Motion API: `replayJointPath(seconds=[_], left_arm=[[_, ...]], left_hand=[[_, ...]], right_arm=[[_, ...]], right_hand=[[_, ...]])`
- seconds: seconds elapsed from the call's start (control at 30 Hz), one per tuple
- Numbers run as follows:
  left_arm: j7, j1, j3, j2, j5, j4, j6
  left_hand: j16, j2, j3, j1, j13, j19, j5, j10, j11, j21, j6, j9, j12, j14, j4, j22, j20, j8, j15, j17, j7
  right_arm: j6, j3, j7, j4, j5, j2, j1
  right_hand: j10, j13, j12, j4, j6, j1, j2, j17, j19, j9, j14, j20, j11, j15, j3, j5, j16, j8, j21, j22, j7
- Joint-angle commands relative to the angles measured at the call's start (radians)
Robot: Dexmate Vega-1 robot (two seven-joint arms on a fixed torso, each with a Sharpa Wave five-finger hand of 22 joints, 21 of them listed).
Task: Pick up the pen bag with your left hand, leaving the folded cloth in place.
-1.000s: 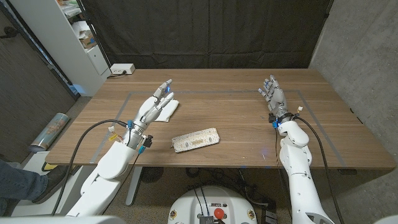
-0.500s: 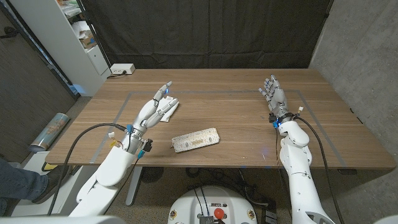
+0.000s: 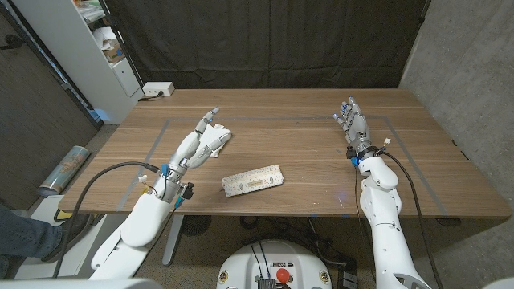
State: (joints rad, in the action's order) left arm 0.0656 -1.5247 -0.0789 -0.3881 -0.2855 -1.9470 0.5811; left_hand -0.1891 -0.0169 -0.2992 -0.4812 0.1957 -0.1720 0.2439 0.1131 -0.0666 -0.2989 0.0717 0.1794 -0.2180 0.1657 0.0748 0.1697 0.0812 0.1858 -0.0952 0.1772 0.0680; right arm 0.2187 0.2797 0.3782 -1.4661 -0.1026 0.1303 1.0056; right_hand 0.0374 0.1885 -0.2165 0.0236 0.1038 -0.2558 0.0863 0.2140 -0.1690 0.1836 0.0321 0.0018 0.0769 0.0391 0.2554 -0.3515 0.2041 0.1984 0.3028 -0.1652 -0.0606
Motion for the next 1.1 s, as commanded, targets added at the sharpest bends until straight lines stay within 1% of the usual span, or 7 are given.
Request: replayJointPath(seconds=[0.03,0.3,0.77,0.83,0.87,1.0,1.1], left_arm=[[0.058,-0.032,-0.009,0.015,-0.145,-0.065,-0.061],[0.102,-0.061,-0.008,0.015,-0.232,-0.109,-0.104],[0.209,-0.110,0.007,0.011,-0.396,-0.166,-0.200],[0.245,-0.113,0.014,0.012,-0.421,-0.164,-0.203],[0.223,-0.119,0.013,0.003,-0.421,-0.180,-0.223],[0.237,-0.125,0.025,-0.011,-0.443,-0.190,-0.247],[0.251,-0.135,0.034,-0.019,-0.481,-0.206,-0.275]], left_hand=[[-0.002,-0.006,-0.002,-0.025,0.003,-0.092,0.008,-0.001,-0.013,0.006,-0.002,0.003,0.000,0.000,0.014,0.005,0.010,0.012,-0.014,0.003,0.003],[-0.005,-0.019,-0.003,-0.052,0.005,-0.076,0.013,-0.012,-0.014,0.009,-0.008,0.004,-0.006,-0.010,0.035,0.005,0.019,0.016,-0.021,0.004,0.006],[-0.014,-0.052,0.002,-0.109,0.010,-0.018,0.026,-0.044,-0.016,0.009,-0.027,0.006,-0.020,-0.045,0.073,0.006,0.042,0.024,-0.032,0.005,0.014],[-0.016,-0.061,0.005,-0.122,0.012,0.003,0.030,-0.053,-0.016,0.007,-0.034,0.006,-0.023,-0.058,0.079,0.006,0.050,0.026,-0.032,0.006,0.016],[-0.016,-0.063,0.006,-0.125,0.012,0.005,0.031,-0.059,-0.012,0.007,-0.036,0.006,-0.025,-0.059,0.080,0.006,0.051,0.026,-0.032,0.006,0.016],[-0.018,-0.073,0.009,-0.143,0.014,0.033,0.037,-0.076,-0.015,0.005,-0.065,0.007,-0.032,-0.072,0.084,0.007,0.066,0.035,-0.032,0.007,0.016],[-0.016,-0.079,0.012,-0.152,0.016,0.051,0.041,-0.078,-0.018,0.004,-0.072,0.007,-0.033,-0.073,0.084,0.007,0.090,0.035,-0.032,0.007,0.015]], right_arm=[[0.007,0.006,0.003,0.009,-0.006,0.001,-0.003],[0.010,0.009,0.008,0.017,-0.010,0.001,-0.007],[0.009,0.008,0.013,0.022,-0.009,0.001,-0.009],[0.009,0.008,0.014,0.023,-0.009,0.002,-0.009],[0.008,0.008,0.014,0.024,-0.009,0.002,-0.009],[0.009,0.009,0.015,0.024,-0.009,0.003,-0.007],[0.009,0.010,0.016,0.023,-0.009,0.004,-0.005]], right_hand=[[0.006,0.002,0.003,-0.003,0.007,-0.001,-0.005,-0.001,-0.010,0.005,-0.008,-0.001,0.001,0.001,-0.003,-0.006,0.007,0.000,-0.005,-0.003,-0.006],[0.008,0.002,0.004,-0.003,0.007,-0.001,-0.005,-0.001,-0.011,0.005,-0.008,-0.001,0.004,0.001,-0.004,-0.007,0.007,-0.001,-0.008,-0.003,-0.006],[0.008,0.003,0.006,-0.004,0.006,-0.001,-0.006,-0.002,-0.013,0.005,-0.009,0.000,0.004,0.002,-0.006,-0.009,0.006,-0.001,-0.015,-0.003,-0.004],[0.008,0.003,0.007,-0.004,0.006,-0.001,-0.006,-0.002,-0.013,0.005,-0.009,0.001,0.004,0.002,-0.006,-0.009,0.006,-0.001,-0.016,-0.003,-0.004],[0.009,0.003,0.006,-0.004,0.006,-0.001,-0.006,-0.002,-0.013,0.005,-0.009,0.001,0.004,0.001,-0.007,-0.009,0.006,-0.001,-0.016,-0.003,-0.004],[0.008,0.003,0.007,-0.004,0.006,-0.001,-0.006,-0.002,-0.013,0.005,-0.009,0.001,0.003,0.002,-0.007,-0.009,0.006,-0.001,-0.017,-0.003,-0.004],[0.009,0.003,0.007,-0.005,0.007,-0.001,-0.006,-0.002,-0.014,0.005,-0.010,0.001,0.004,0.002,-0.008,-0.009,0.007,-0.001,-0.019,-0.003,-0.004]])
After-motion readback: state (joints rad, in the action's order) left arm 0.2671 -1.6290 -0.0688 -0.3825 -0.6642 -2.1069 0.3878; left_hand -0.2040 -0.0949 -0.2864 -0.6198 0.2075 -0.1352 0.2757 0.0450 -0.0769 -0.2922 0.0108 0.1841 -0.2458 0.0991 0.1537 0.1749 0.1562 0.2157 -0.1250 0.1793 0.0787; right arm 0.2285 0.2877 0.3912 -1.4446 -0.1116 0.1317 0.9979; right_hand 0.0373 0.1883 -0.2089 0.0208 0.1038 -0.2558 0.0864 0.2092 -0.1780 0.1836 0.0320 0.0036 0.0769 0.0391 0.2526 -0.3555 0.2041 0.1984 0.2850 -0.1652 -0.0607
